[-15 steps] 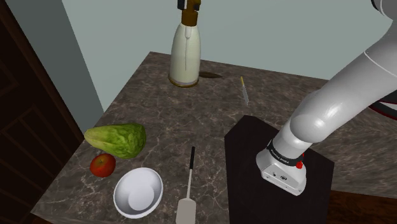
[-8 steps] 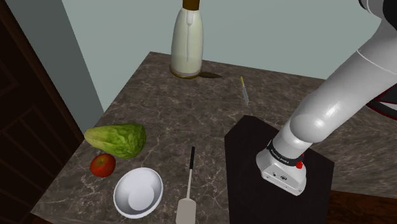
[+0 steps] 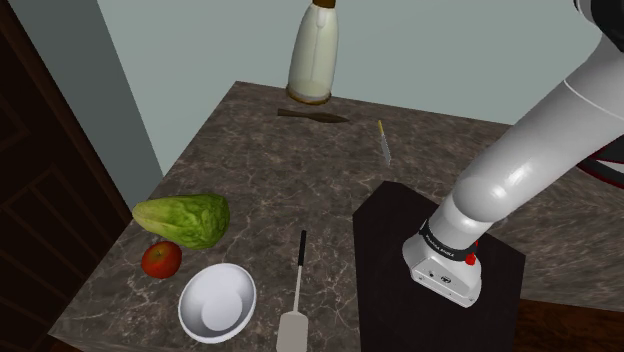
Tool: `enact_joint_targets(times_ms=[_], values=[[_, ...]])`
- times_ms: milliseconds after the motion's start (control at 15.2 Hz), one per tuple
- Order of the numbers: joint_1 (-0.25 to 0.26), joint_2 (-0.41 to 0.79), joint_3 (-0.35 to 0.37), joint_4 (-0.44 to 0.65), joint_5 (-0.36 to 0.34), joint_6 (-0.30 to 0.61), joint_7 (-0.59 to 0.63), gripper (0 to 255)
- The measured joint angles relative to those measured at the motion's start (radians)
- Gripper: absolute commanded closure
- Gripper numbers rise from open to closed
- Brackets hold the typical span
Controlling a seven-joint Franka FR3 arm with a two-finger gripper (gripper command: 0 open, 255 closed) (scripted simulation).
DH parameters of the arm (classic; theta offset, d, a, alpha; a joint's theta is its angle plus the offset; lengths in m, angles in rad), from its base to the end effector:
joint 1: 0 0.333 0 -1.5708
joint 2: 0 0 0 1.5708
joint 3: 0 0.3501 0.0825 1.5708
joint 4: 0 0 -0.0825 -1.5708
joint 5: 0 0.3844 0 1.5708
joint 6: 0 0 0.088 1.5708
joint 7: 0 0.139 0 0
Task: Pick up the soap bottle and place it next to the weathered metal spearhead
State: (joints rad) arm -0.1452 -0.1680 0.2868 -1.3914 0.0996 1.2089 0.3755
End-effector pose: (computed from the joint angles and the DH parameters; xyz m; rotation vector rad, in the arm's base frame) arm 0.4356 0.0968 0.7567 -3.0859 0.3158 0.0512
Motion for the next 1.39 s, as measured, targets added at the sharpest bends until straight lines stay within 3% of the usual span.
enact_joint_targets(times_ms=[858, 1122, 1386], values=[[-0.133, 0.098, -0.185, 0.109, -0.052, -0.032, -0.33, 255], [-0.176, 0.185, -0.232, 0.223, -0.064, -0.063, -0.424, 255], [-0.186, 0.161, -0.242, 0.142, -0.065, -0.007, -0.447, 255]])
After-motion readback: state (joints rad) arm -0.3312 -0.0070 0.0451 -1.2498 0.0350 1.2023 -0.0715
